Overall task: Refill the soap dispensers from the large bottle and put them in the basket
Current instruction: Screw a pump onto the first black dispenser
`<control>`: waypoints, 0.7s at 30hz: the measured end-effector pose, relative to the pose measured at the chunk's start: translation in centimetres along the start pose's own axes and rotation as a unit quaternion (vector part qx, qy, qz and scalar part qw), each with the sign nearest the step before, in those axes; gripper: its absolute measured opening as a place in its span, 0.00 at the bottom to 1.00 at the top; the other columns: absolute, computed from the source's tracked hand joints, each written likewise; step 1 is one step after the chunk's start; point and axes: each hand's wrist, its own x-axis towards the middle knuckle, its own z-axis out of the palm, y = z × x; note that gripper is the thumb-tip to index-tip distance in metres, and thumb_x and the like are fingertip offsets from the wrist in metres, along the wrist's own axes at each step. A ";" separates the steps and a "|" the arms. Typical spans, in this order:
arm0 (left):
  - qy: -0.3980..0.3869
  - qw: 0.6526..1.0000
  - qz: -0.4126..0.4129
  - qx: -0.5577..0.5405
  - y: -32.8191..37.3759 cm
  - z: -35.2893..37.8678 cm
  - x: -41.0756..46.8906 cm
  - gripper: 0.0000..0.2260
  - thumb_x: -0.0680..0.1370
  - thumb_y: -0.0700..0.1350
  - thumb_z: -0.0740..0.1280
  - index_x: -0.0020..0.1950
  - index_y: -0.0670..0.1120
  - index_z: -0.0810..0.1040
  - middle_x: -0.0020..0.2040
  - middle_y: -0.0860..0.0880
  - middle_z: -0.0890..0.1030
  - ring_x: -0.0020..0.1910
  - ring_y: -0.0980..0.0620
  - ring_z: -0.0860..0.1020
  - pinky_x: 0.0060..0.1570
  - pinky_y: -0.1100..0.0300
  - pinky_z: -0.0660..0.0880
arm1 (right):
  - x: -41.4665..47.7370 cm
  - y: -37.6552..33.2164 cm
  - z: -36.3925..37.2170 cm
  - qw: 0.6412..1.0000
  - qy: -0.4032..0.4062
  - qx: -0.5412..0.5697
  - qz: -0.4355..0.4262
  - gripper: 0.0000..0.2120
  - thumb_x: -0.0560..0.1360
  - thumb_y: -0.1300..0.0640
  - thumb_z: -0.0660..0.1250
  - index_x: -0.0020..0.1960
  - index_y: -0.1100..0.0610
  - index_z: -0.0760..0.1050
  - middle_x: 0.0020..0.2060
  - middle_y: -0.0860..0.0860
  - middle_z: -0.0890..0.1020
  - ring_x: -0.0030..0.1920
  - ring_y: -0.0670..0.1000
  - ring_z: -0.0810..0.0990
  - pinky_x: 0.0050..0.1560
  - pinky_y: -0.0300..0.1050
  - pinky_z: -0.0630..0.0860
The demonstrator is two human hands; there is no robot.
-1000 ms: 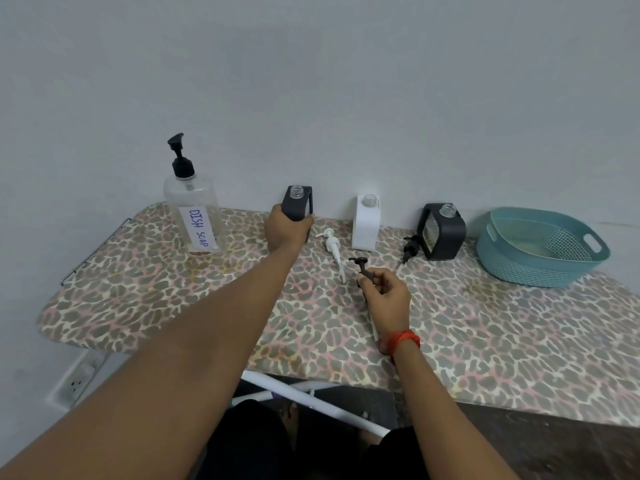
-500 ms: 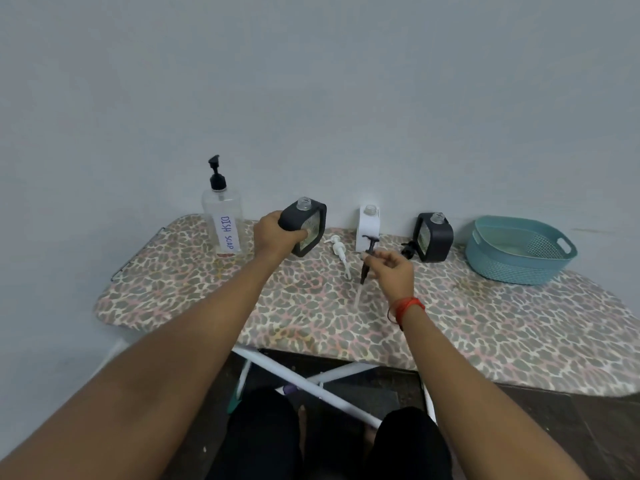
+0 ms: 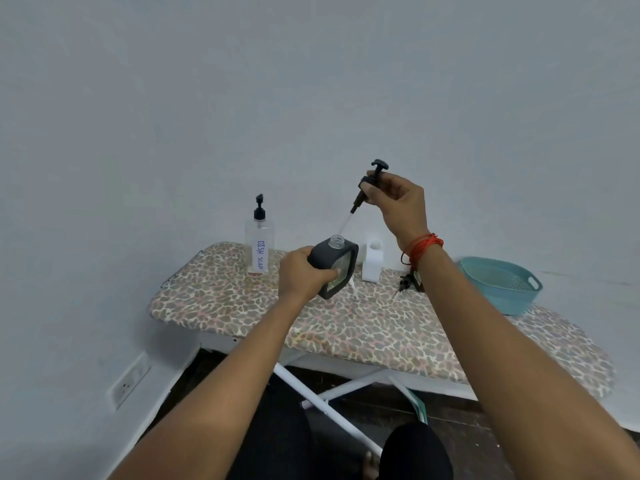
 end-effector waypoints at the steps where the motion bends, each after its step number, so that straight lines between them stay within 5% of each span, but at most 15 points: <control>1: 0.000 1.000 0.006 -0.002 0.5 -0.3 -0.5 0.16 0.66 0.41 0.80 0.53 0.44 0.85 0.42 0.50 0.84 0.41 0.51 0.83 0.37 0.60 0.81 | -0.2 -0.5 0.1 1.000 -0.004 -0.011 -0.002 0.12 0.75 0.66 0.73 0.58 0.66 0.82 0.52 0.58 0.86 0.54 0.57 0.85 0.58 0.53 0.82; 8: 0.018 0.999 0.033 -0.011 3.8 -2.7 -1.5 0.20 0.65 0.46 0.82 0.55 0.46 0.85 0.46 0.49 0.87 0.44 0.52 0.84 0.42 0.55 0.84 | -1.4 -2.5 0.4 0.988 -0.093 -0.125 -0.025 0.11 0.73 0.60 0.76 0.55 0.56 0.84 0.49 0.52 0.87 0.53 0.51 0.86 0.60 0.53 0.81; 13: 0.024 0.998 0.058 -0.020 6.4 -3.9 -1.1 0.17 0.65 0.47 0.81 0.52 0.49 0.85 0.42 0.52 0.85 0.42 0.54 0.84 0.38 0.60 0.80 | -2.6 -2.8 0.4 0.967 -0.131 -0.215 -0.043 0.12 0.73 0.55 0.77 0.56 0.54 0.85 0.47 0.47 0.87 0.43 0.47 0.81 0.45 0.38 0.75; 18: 0.036 0.997 0.073 -0.017 7.6 -4.7 -0.9 0.17 0.65 0.48 0.81 0.51 0.49 0.85 0.42 0.53 0.86 0.42 0.54 0.84 0.41 0.55 0.83 | -3.1 -3.5 0.6 0.976 -0.096 -0.190 -0.040 0.11 0.70 0.53 0.80 0.51 0.52 0.85 0.45 0.44 0.87 0.42 0.50 0.82 0.47 0.48 0.79; 21: 0.035 0.995 0.090 -0.014 7.9 -4.6 -1.1 0.15 0.65 0.49 0.81 0.50 0.50 0.85 0.41 0.53 0.86 0.41 0.55 0.84 0.41 0.55 0.83 | -3.6 -3.7 1.6 0.979 -0.021 -0.202 -0.024 0.19 0.65 0.49 0.83 0.46 0.55 0.77 0.38 0.44 0.81 0.36 0.44 0.77 0.40 0.35 0.75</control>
